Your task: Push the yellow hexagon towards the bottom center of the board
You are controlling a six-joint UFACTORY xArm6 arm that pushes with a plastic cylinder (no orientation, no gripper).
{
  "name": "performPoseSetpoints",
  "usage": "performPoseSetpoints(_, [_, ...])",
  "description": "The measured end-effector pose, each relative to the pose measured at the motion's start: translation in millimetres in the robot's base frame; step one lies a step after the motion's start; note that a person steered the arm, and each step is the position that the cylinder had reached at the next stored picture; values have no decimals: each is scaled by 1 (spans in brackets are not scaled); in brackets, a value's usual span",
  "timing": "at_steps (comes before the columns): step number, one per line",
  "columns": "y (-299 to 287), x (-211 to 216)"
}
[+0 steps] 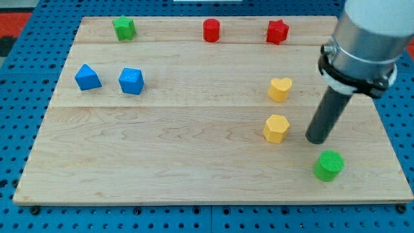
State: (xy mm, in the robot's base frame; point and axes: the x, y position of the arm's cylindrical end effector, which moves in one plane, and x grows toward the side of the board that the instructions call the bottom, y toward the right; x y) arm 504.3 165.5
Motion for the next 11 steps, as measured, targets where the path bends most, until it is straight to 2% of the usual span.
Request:
performPoseSetpoints(2, [-142, 14])
performPoseSetpoints(4, [-153, -39])
performPoseSetpoints(5, [-203, -35])
performPoseSetpoints(6, [-214, -3])
performPoseSetpoints(7, [-225, -24])
performPoseSetpoints(10, [-252, -26])
performPoseSetpoints(11, [-262, -13])
